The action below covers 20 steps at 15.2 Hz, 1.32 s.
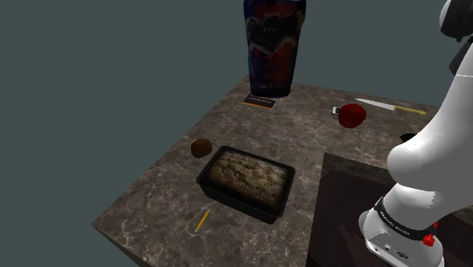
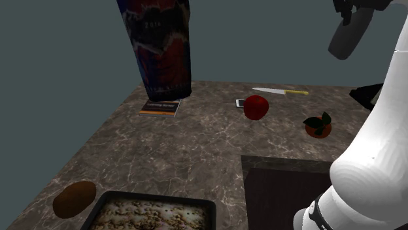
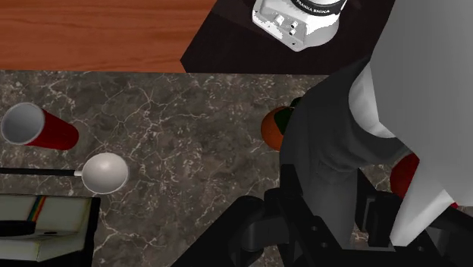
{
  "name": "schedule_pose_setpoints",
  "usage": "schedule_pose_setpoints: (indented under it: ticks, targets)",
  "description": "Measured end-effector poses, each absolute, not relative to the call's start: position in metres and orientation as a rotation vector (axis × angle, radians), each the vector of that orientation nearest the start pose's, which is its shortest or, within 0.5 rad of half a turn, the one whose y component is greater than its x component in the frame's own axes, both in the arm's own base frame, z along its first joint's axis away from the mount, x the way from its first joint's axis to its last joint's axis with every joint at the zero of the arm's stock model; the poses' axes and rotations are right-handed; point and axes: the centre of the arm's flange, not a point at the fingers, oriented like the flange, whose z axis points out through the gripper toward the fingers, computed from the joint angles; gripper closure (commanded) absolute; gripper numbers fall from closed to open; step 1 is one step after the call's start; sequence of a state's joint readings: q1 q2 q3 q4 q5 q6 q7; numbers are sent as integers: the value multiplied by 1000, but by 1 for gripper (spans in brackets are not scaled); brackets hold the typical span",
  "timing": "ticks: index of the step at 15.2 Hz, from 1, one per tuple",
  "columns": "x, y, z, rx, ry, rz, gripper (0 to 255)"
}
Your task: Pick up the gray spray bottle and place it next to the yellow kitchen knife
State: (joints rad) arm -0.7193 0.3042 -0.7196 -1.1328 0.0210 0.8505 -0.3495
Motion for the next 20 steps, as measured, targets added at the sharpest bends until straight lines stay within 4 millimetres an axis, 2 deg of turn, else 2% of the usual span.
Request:
schedule_pose_setpoints:
  ticks: [20]
  targets:
    - [145, -519, 532, -2366, 1464, 658, 255]
